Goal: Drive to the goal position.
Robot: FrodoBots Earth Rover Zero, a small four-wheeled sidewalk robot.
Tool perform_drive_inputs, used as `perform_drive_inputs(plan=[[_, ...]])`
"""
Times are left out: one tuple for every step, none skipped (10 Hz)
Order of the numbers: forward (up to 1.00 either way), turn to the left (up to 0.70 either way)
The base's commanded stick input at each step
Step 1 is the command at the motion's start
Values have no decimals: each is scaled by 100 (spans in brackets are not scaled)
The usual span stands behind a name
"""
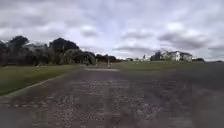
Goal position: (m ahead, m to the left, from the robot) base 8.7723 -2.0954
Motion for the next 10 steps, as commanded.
perform_drive_inputs(plan=[[70,0],[70,4],[70,10],[70,16],[70,22],[70,28],[70,31],[70,30],[70,24],[70,19]])
